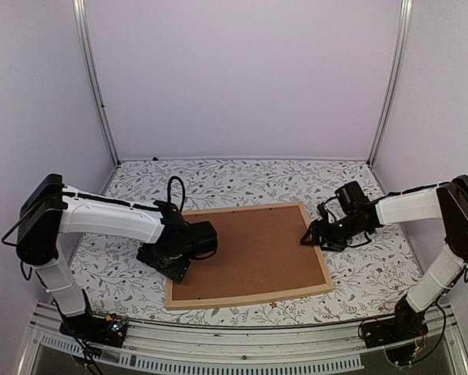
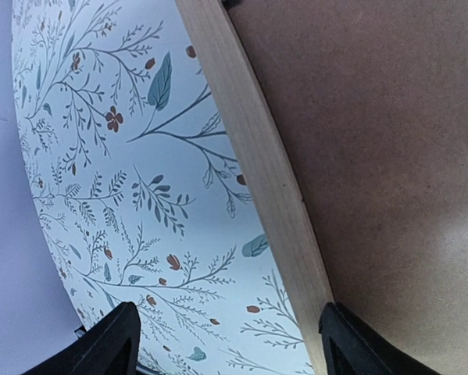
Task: Put the photo into the frame
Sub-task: Press the fastener onto the backboard.
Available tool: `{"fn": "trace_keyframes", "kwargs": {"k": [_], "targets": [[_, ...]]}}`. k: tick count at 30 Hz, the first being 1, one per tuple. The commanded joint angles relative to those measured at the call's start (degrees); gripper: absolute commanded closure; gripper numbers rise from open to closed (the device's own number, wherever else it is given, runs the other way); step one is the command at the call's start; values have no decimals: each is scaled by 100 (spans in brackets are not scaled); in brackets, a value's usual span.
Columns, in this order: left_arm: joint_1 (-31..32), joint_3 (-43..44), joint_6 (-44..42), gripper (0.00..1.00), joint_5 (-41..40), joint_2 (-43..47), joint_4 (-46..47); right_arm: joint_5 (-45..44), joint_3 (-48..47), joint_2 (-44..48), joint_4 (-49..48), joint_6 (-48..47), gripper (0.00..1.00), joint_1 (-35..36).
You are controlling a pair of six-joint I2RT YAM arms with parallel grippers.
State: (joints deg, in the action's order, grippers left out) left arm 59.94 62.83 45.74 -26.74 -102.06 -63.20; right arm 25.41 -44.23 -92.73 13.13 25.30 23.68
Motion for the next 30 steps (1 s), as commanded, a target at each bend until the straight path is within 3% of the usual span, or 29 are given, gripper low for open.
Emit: {"fn": "trace_keyframes", "kwargs": {"k": [1, 27, 30], "targets": [[300, -339, 65, 16, 1821, -824, 2285, 69, 156, -82, -51, 63, 23, 110], [-41, -1050, 419, 15, 2358, 33, 3649, 76, 186, -147, -93, 45, 23, 119], [-51, -974, 428, 15, 2176, 23, 3415, 65, 177, -171, -86, 35, 23, 119]]}}
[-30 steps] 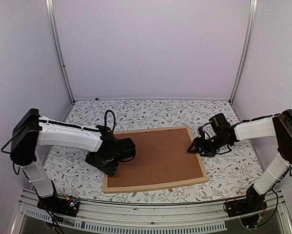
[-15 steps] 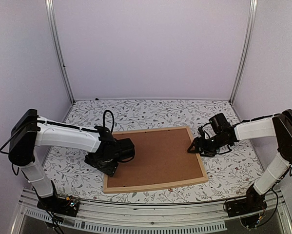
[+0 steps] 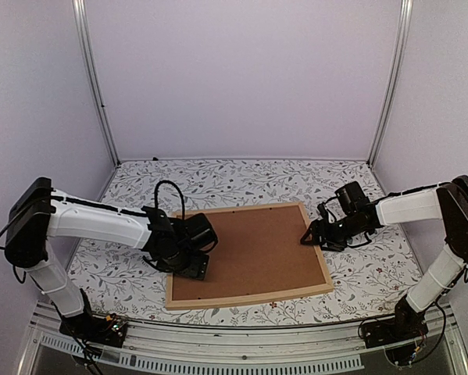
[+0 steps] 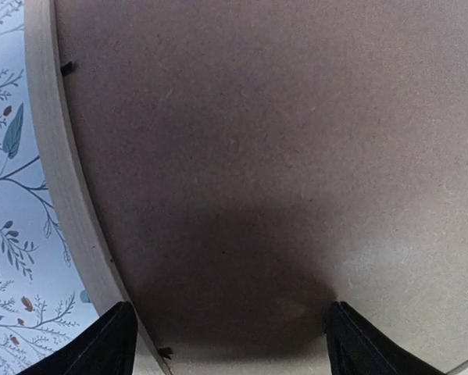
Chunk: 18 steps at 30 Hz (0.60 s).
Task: Put the photo into the frame
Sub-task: Press the fastener onto the backboard.
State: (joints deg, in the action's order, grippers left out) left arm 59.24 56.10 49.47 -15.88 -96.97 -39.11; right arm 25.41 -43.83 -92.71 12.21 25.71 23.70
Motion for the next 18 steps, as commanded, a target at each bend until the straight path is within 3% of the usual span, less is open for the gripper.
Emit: {"fn": "trace_keyframes", "kwargs": {"k": [1, 8, 18], "targets": [[17, -281, 54, 15, 991, -447, 928, 62, 132, -183, 2, -5, 23, 117], [-326, -218, -189, 14, 459, 312, 531, -52, 14, -101, 124, -28, 23, 110], [-1998, -843, -1277, 13, 618, 1774, 734, -845, -1196, 190, 1267, -411, 23, -108]]}}
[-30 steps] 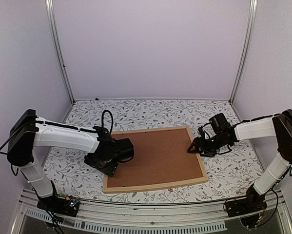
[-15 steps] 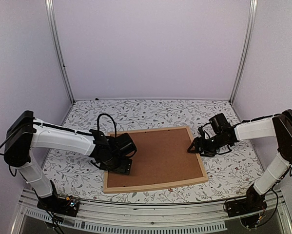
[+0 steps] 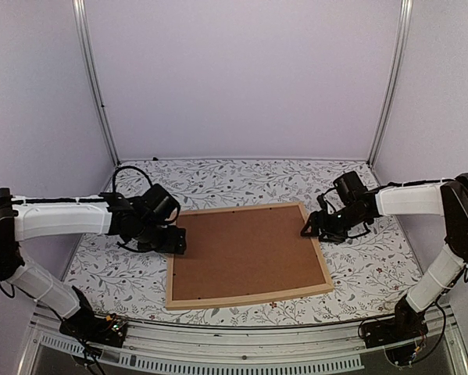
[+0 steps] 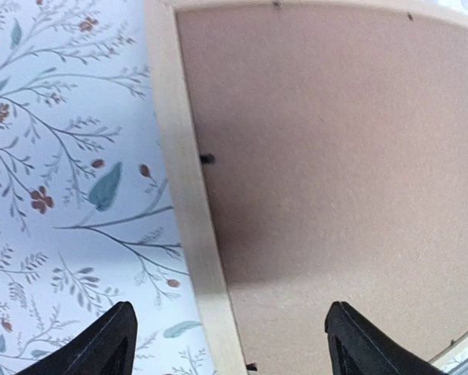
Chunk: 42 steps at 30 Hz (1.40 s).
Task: Put the photo into the frame
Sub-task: Press the fastener onto the backboard.
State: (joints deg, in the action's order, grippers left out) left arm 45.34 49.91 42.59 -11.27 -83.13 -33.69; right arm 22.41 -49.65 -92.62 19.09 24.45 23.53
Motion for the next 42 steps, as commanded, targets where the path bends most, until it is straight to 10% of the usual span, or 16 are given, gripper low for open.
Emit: {"fn": "trace_keyframes", "kwargs": {"k": [1, 16, 42], "targets": [[-771, -294, -708, 13, 212, 439, 244, -717, -802, 130, 752, -327, 23, -94], [-1492, -916, -1073, 16, 1950, -305, 2009, -2811, -3436, -1723, 2657, -849, 27, -106], [-1223, -1106, -1031, 19, 2466, -827, 2646, -2800, -3553, -2422, 2740, -863, 29, 229]]}}
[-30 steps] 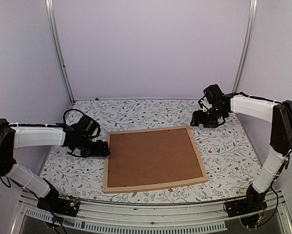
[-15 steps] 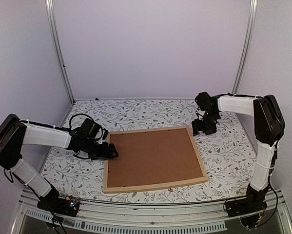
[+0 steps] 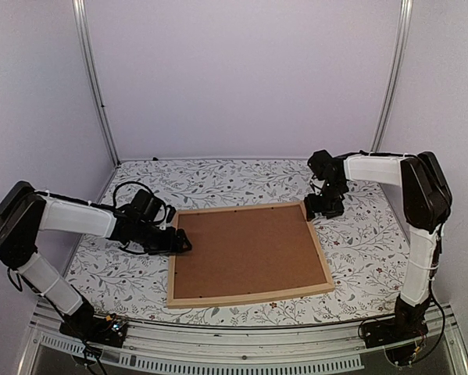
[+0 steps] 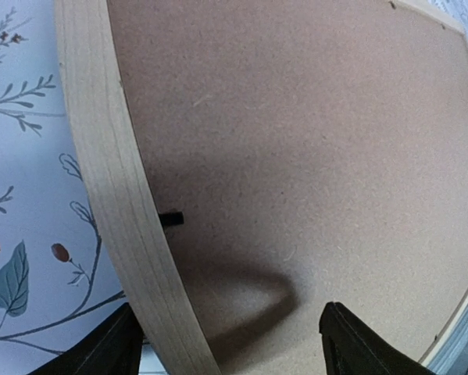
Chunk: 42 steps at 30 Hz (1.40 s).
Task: Put the photo into the frame
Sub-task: Press the fastener onto the backboard.
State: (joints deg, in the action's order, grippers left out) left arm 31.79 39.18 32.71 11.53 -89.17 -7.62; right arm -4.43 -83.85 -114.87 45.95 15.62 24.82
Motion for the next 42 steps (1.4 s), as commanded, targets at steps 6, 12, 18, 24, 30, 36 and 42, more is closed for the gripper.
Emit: {"fn": "trace_keyframes", "kwargs": {"k": [6, 12, 18, 24, 30, 36, 42], "targets": [[169, -33, -19, 19, 166, -218, 34, -237, -166, -279, 132, 86, 30, 227], [215, 1, -20, 19, 126, -278, 19, -284, -189, -368, 163, 193, 31, 425], [344, 49, 0, 19, 70, -408, 36, -288, -316, -550, 200, 299, 31, 630], [530, 162, 25, 20, 47, -599, 43, -389, -486, -799, 291, 401, 32, 823], [607, 263, 0, 20, 26, -690, 7, -369, -544, -1028, 292, 506, 33, 998], [634, 318, -51, 20, -88, -666, -123, -400, -528, -978, 284, 515, 33, 1007], [627, 327, -20, 19, -402, -502, -247, -433, -319, -212, 337, 469, 33, 945]]}}
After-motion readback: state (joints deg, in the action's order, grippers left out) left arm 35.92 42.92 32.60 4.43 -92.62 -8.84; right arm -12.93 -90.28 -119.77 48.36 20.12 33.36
